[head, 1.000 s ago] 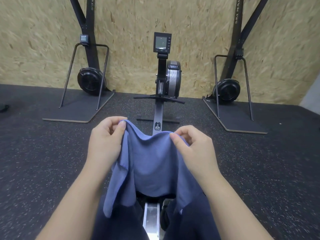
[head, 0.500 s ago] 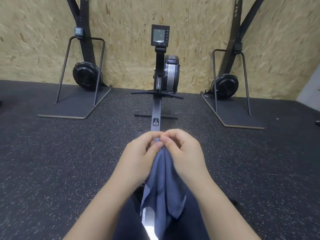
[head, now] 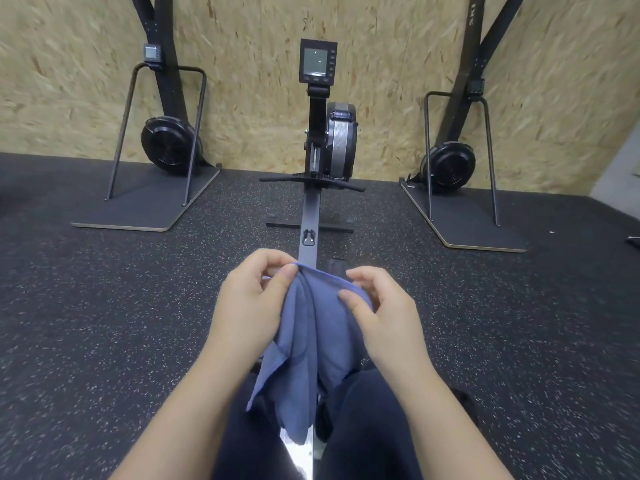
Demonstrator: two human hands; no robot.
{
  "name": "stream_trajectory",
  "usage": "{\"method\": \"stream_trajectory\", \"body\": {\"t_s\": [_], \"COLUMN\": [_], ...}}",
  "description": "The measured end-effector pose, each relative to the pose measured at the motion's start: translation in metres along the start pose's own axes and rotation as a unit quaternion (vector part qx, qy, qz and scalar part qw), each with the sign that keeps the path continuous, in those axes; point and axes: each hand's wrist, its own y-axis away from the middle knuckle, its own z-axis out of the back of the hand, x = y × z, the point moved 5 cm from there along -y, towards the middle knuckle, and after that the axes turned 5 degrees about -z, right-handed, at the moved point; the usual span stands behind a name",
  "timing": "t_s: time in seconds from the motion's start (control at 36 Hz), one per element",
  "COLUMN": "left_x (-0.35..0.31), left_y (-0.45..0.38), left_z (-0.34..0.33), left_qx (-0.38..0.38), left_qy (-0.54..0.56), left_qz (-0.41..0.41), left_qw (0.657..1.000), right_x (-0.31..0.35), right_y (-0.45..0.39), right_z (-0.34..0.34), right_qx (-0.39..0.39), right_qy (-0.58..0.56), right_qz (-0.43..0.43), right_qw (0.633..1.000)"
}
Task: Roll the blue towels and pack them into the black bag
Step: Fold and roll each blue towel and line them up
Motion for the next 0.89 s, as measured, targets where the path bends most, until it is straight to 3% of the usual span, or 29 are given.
{"method": "stream_trajectory", "body": {"t_s": [0.28, 0.39, 0.58, 0.89], "left_x": [0.011, 0.018, -0.002, -0.011], "left_y": [0.000, 0.008, 0.018, 0.024], "left_z": [0.009, -0.005, -0.021, -0.032], "left_qx": [-0.060, -0.032, 0.011, 0.065], "left_qy": [0.015, 0.019, 0.057, 0.156], "left_qz": [0.063, 0.090, 0.054, 0.103], "left_qw": [0.996, 0.995, 0.997, 0.980], "right_x": [0.005, 0.007, 0.004, 0.014], "right_y": [0.007, 0.008, 0.009, 0.011], "right_z": [0.007, -0.002, 0.000, -0.007], "right_qx": [-0.042, -0.034, -0.054, 0.029], "right_qy": [-0.043, -0.044, -0.030, -0.091], "right_qz": [-0.035, -0.057, -0.071, -0.052], "right_qw": [0.998, 0.997, 0.996, 0.994]}}
